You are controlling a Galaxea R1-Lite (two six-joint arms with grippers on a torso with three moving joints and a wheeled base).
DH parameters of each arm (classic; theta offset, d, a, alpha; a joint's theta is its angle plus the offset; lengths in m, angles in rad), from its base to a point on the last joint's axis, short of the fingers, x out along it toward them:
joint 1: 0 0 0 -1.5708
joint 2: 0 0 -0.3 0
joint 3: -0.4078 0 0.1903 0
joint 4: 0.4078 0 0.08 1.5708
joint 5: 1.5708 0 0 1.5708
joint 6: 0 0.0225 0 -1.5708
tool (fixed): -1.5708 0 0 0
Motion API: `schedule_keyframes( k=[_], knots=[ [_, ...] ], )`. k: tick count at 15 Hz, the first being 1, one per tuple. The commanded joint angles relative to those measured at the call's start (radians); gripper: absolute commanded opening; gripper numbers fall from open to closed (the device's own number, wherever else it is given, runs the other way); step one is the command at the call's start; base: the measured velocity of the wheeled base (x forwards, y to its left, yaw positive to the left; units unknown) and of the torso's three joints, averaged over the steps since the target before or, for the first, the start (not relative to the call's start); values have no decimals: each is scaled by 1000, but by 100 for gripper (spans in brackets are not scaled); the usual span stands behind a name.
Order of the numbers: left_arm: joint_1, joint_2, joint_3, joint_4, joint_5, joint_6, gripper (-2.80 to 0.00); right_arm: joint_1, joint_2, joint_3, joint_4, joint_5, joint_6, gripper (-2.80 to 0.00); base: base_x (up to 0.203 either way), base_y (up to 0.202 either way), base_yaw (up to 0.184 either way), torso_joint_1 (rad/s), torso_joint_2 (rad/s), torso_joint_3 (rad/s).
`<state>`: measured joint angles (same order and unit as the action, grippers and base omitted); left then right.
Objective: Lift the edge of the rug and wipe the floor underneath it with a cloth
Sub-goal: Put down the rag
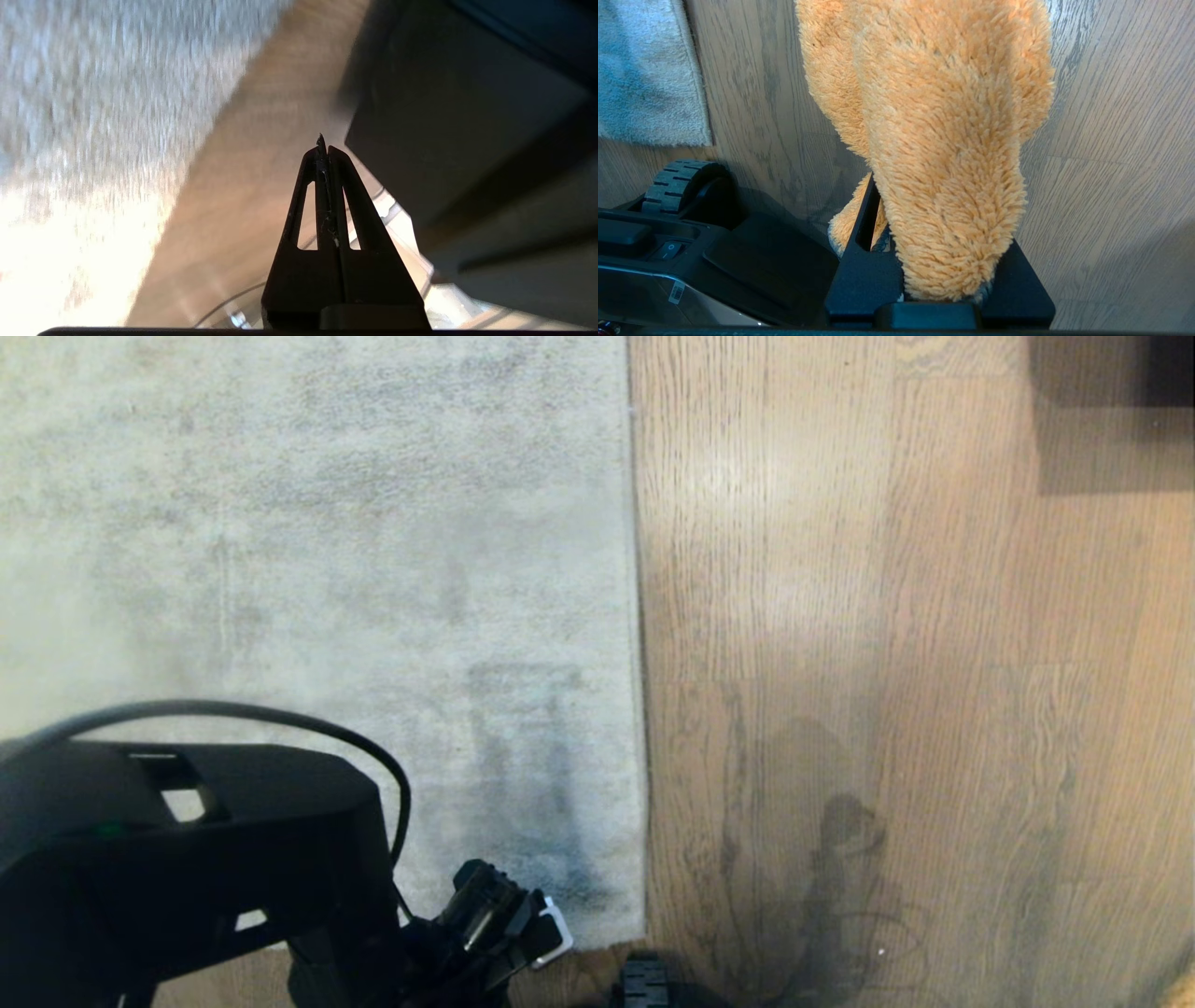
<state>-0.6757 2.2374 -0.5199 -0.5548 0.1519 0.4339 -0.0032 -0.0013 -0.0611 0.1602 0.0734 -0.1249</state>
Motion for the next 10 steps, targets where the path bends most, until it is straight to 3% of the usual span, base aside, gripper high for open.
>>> schedule_keyframes(
  k=[1, 10],
  knots=[
    [-10, 64, -43, -11, 1, 4, -280, 0, 1, 0, 1, 0, -1, -280, 0, 0, 0, 0, 0, 0],
    [-15, 176, -177, -135, 1, 107, -280, 0, 1, 0, 1, 0, -1, -280, 0, 0, 0, 0, 0, 0]
  ],
)
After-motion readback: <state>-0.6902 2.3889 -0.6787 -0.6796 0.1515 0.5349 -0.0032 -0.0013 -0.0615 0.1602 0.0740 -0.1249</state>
